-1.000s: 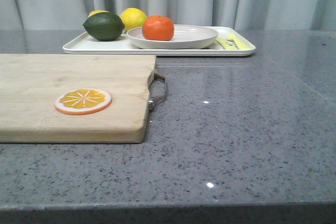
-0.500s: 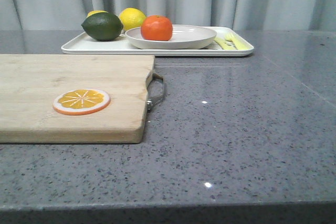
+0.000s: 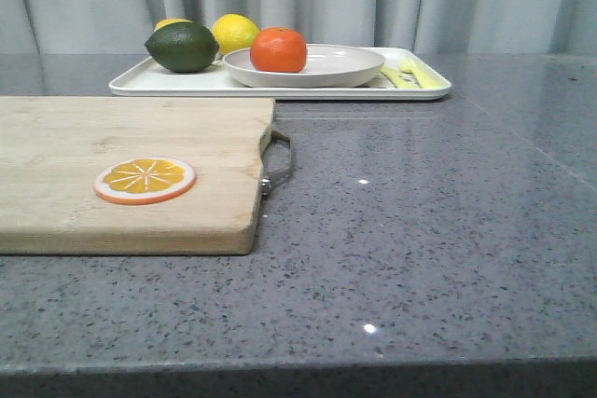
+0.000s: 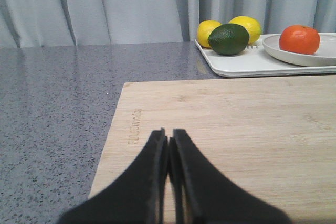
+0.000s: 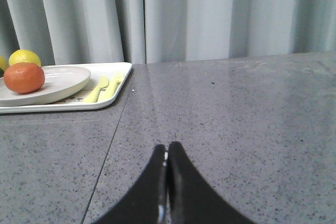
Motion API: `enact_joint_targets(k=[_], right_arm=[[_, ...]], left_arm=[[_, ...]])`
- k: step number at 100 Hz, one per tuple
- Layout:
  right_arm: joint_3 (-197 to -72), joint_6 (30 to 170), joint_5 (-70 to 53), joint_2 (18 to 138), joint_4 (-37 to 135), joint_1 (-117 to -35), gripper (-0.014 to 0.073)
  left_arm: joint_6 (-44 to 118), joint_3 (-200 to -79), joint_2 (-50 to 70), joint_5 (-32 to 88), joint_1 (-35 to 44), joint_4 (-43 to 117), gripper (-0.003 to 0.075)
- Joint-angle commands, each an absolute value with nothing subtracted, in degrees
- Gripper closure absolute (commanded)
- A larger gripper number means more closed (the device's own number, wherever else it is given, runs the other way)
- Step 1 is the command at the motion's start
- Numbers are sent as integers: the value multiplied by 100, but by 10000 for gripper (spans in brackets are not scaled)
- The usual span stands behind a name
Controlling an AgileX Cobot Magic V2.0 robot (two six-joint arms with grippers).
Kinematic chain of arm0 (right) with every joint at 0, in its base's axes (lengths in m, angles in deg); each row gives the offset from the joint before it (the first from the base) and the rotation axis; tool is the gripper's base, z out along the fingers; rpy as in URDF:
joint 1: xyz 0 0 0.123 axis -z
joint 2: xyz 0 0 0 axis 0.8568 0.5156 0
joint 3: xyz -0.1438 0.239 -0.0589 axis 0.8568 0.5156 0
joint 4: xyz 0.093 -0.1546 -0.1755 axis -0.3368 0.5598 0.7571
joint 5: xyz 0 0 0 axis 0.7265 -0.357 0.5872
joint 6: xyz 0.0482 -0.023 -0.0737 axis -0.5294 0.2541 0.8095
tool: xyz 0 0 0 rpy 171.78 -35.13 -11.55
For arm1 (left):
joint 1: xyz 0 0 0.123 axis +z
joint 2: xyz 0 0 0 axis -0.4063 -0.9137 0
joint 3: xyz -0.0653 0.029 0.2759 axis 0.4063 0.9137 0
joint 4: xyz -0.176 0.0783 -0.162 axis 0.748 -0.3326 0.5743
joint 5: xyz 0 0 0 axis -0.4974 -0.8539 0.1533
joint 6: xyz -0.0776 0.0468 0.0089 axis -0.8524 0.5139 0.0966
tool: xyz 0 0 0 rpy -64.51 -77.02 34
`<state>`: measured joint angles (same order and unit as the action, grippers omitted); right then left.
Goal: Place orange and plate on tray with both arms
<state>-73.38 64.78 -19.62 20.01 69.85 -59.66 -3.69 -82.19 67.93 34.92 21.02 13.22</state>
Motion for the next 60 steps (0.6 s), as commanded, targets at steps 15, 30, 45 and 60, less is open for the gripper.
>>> enact_joint_targets(k=[15, 30, 45, 60], right_arm=[[-7231, 6449, -2221, 1793, 7086, -5894, 657], [-7225, 6454, -2054, 1793, 7086, -5894, 657], [-7225, 6454, -2019, 1793, 7086, -5894, 657], [-7225, 6454, -2019, 1793, 7086, -5894, 657]], left_arm=[[-406, -8090, 6970, 3946, 2105, 1344, 739], [-406, -8090, 6970, 3946, 2105, 1344, 739], [-406, -8090, 6970, 3946, 2105, 1344, 739], [-406, -8090, 6970, 3946, 2105, 1344, 739]])
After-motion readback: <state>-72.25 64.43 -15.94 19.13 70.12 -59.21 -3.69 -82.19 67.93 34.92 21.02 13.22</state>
